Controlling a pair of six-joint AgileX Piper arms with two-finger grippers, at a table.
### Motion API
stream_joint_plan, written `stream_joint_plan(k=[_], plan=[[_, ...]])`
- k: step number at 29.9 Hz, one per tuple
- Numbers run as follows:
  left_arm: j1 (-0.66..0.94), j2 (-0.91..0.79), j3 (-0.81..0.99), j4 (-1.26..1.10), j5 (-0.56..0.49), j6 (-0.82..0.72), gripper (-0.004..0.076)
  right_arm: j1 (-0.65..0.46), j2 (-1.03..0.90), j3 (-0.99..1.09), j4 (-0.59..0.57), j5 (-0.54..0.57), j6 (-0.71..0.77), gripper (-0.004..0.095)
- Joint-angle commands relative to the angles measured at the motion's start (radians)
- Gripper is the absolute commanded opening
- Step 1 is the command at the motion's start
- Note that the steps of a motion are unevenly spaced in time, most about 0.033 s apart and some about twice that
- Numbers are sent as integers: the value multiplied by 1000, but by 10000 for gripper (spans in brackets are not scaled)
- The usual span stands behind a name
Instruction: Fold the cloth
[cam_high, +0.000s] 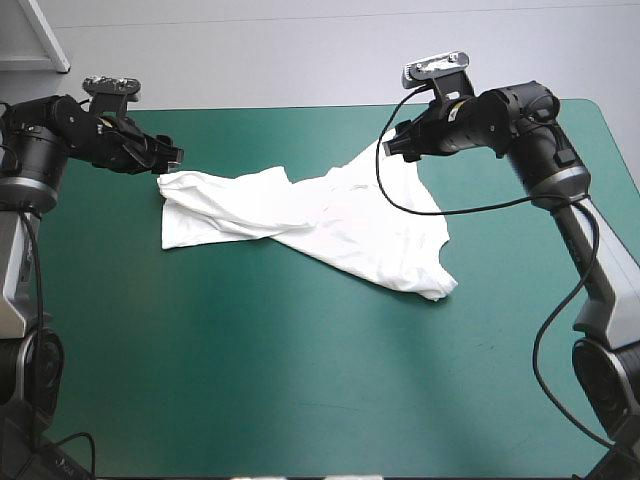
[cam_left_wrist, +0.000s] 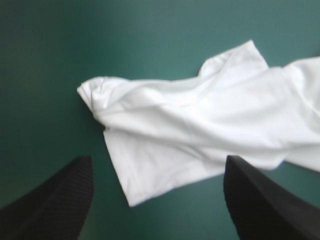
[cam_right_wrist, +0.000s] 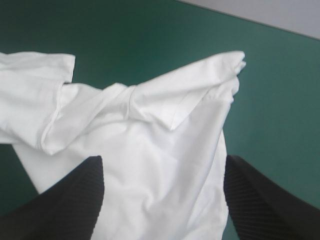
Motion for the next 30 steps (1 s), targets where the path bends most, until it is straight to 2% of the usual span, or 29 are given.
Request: stream_joint_plan(k=[1,5,11,22,30], plan=[[-2,-75,-29,35,98,-36,525,-1,-59,-31,-6,96,12,630],[-2,-80,-29,67,151,-40,525,-1,-59,-24,-11,208,12,630],[-2,-49,-2,68,98,-52,525,-1,-60,-20,56,208,20,626],[-2,141,165,68,-54,-48,524,-1,-63,-8,61,208,20,620],[-2,282,165,49,-74,-48,489,-1,-73,189,61,208,8,621]])
